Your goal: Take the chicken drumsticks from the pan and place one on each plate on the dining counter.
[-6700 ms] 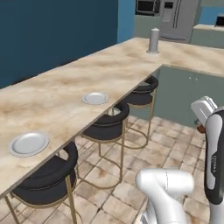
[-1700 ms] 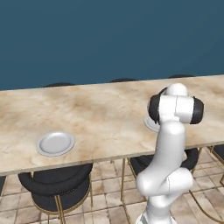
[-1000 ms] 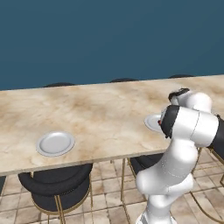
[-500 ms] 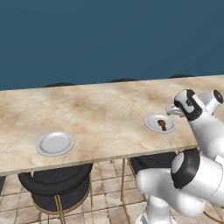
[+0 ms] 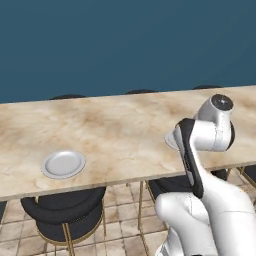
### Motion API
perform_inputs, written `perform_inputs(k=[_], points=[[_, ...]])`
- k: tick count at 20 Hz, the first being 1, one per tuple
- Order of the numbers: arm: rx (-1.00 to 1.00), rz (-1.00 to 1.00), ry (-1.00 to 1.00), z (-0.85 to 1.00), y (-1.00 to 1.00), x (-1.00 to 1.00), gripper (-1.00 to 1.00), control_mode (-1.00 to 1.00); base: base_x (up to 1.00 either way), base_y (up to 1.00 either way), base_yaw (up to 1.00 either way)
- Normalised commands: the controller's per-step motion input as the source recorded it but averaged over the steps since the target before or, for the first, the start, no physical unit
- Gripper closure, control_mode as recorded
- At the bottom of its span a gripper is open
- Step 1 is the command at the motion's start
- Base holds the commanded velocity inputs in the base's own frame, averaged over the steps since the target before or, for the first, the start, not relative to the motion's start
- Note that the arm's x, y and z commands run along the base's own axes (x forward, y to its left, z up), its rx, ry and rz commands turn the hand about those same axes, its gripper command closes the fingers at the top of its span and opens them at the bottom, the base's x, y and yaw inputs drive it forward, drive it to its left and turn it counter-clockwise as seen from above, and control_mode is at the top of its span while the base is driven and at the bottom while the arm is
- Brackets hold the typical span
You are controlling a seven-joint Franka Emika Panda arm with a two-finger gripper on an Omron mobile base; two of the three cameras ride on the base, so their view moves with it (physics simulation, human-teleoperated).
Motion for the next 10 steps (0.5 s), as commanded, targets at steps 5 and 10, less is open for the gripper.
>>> perform_inputs(k=[5, 10], points=[[-0.17, 0.00, 0.04, 0.02, 0.54, -1.00, -1.00, -1.00, 0.00, 0.00, 0.00], [-0.01, 0.00, 0.00, -0.07, 0.06, -1.00, -1.00, -1.00, 0.00, 0.00, 0.00]])
